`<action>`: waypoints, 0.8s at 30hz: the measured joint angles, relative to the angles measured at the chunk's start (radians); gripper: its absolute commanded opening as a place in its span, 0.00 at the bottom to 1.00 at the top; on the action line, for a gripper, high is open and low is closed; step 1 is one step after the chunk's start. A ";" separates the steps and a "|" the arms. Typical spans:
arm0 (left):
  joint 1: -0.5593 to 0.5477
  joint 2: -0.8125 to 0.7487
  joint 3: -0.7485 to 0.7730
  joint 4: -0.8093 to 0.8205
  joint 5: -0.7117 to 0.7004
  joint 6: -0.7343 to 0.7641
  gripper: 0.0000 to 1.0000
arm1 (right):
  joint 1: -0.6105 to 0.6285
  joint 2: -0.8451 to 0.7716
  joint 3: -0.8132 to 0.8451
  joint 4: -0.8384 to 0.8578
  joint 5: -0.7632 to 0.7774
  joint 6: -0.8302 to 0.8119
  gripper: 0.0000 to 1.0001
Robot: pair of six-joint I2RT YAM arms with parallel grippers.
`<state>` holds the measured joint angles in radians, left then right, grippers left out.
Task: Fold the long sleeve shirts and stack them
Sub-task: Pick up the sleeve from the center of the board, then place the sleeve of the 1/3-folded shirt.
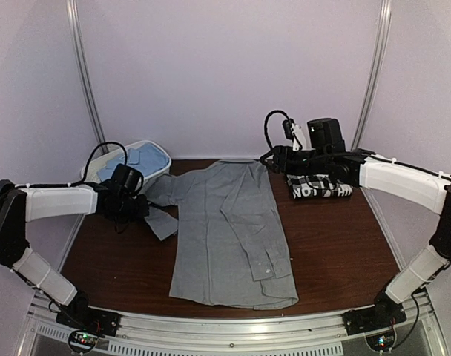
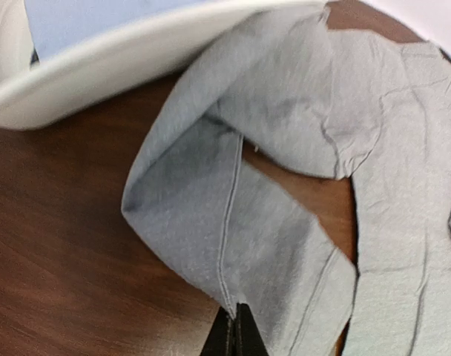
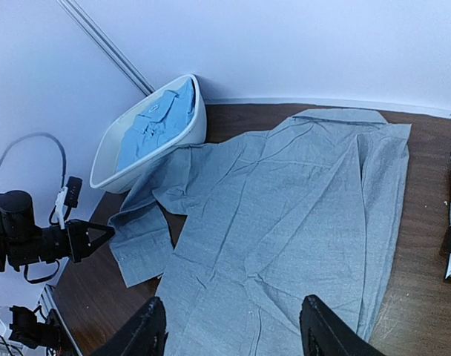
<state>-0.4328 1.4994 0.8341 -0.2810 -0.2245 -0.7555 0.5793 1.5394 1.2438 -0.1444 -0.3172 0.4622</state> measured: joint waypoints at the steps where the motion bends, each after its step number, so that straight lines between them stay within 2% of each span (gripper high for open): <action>1: 0.000 -0.020 0.022 -0.018 -0.018 0.013 0.00 | 0.001 -0.018 -0.005 0.002 0.003 -0.004 0.63; 5: 0.000 -0.076 0.116 -0.061 -0.035 0.093 0.00 | 0.004 -0.058 -0.032 -0.001 0.011 -0.012 0.63; 7: 0.000 -0.090 0.164 -0.065 0.010 0.143 0.00 | 0.005 -0.064 -0.045 -0.003 0.011 -0.014 0.64; 12: -0.002 -0.083 0.259 -0.066 0.267 0.250 0.00 | 0.029 -0.064 -0.077 -0.006 0.018 -0.023 0.65; 17: -0.034 -0.011 0.331 -0.064 0.480 0.263 0.00 | 0.098 -0.064 -0.100 -0.003 0.034 -0.034 0.66; 24: -0.192 0.197 0.496 -0.057 0.652 0.217 0.00 | 0.157 -0.061 -0.126 0.022 0.057 -0.032 0.66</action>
<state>-0.6250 1.6966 1.3300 -0.3378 0.4278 -0.5381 0.7361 1.4784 1.1179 -0.1226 -0.2600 0.4297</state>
